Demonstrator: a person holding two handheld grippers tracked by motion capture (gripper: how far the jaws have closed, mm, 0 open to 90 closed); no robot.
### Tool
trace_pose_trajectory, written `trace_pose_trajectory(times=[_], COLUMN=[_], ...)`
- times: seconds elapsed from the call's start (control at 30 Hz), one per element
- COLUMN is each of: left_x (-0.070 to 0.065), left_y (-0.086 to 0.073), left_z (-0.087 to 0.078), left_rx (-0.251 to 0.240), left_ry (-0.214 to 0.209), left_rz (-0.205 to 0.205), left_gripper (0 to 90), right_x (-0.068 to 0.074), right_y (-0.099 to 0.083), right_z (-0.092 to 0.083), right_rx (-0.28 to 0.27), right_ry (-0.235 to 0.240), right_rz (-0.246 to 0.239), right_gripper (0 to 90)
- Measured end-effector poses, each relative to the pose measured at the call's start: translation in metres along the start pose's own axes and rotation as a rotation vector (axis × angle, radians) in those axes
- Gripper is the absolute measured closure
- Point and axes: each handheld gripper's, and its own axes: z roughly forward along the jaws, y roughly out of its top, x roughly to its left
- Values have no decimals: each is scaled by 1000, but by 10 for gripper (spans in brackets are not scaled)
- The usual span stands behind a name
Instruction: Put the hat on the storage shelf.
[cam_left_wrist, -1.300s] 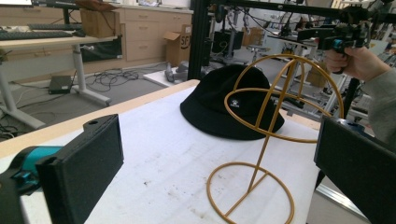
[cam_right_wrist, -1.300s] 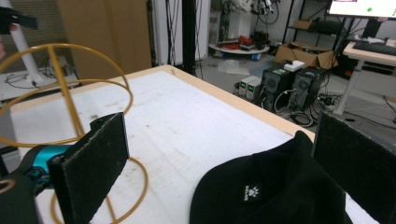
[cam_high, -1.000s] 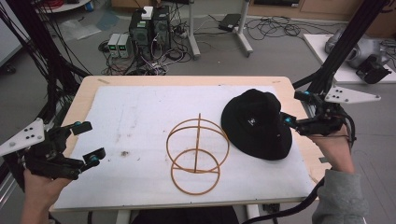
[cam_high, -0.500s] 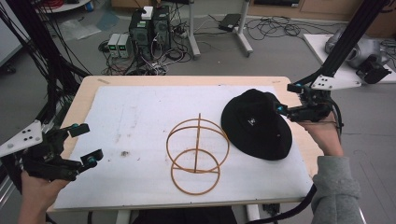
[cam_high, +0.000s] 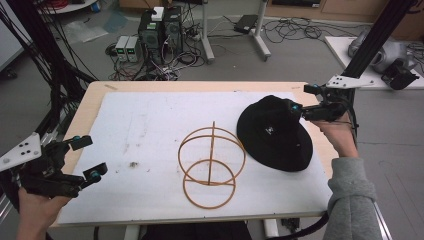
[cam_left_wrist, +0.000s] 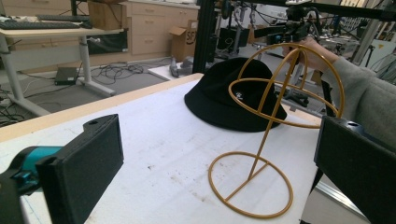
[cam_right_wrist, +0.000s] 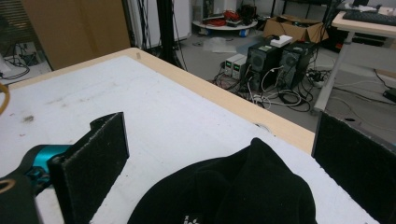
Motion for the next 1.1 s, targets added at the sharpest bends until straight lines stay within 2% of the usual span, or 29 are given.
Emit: trace_pose_trajectory(times=[0.17, 0.23, 0.4, 0.63, 0.8, 0.93, 1.03, 1.1], left_x=[-1, 0, 0, -1, 0, 0, -1, -2], left_y=[0, 0, 0, 0, -1, -2, -2, -2], left_z=[0, 0, 0, 1, 2, 4, 5, 5], left_rx=[1, 3, 4, 4, 11, 33, 36, 36], left_ry=[2, 1, 0, 0, 1, 26, 20, 19], left_rz=[0, 0, 1, 4, 2, 14, 17, 19], left_gripper=[17, 17, 17, 17, 17, 17, 17, 17], right_x=[-4, -6, -12, -18, -18, -18, -18, -19], right_y=[-2, -6, -13, -28, -35, -39, -40, -41], right_z=[10, 18, 25, 31, 35, 35, 36, 36], right_rx=[18, 46, 93, 100, 118, 118, 127, 134], right_ry=[-3, -17, -32, -49, -56, -68, -74, -81], right_rz=[3, 12, 36, 74, 76, 76, 83, 82], right_gripper=[30, 30, 30, 32, 33, 52, 57, 104])
